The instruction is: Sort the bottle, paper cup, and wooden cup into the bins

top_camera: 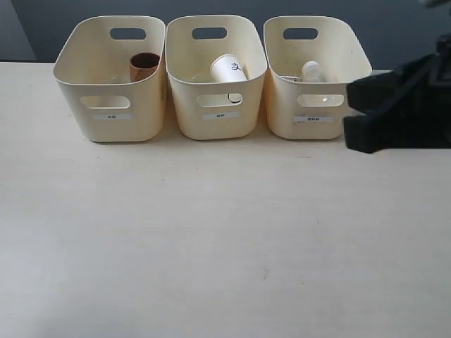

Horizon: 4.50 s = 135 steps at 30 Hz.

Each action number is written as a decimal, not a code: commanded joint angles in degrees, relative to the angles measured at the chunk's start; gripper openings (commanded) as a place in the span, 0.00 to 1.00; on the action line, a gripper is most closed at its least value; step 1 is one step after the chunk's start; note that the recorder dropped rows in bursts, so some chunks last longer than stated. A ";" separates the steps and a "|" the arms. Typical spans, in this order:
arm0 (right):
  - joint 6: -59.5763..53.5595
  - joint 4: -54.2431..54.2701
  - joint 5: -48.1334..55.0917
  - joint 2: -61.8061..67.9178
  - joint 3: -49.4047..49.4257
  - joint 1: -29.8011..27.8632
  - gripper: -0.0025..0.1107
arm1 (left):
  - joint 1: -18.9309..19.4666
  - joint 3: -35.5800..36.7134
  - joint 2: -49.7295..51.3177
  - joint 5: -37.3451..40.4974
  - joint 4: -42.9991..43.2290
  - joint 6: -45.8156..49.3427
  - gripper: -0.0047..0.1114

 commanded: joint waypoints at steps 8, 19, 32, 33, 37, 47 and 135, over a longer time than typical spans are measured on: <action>12.17 -6.14 3.50 -17.19 12.49 -0.25 0.02 | -0.18 0.07 -0.28 -0.05 -0.28 -0.11 0.04; 18.94 -9.09 -0.97 -23.82 21.04 -0.25 0.02 | -0.18 0.07 -0.28 -0.05 -0.15 -0.11 0.04; 30.22 -18.72 -5.97 -23.95 29.25 -0.25 0.02 | -0.18 0.07 -0.28 -0.05 -0.15 -0.11 0.04; 30.22 -18.72 -7.22 -23.95 29.98 -0.25 0.02 | -0.18 0.07 -0.28 -0.05 -0.15 -0.11 0.04; 30.29 -17.24 -11.36 -23.95 32.33 -0.25 0.02 | -0.18 0.07 -0.28 -0.05 -0.15 -0.11 0.04; 16.31 -3.09 -16.66 -23.95 33.08 -0.25 0.02 | -0.18 0.07 -0.28 -0.05 -0.15 -0.11 0.04; -5.90 14.85 -22.46 -50.41 44.29 -51.71 0.02 | -0.18 0.07 -0.28 -0.05 -0.28 -0.11 0.04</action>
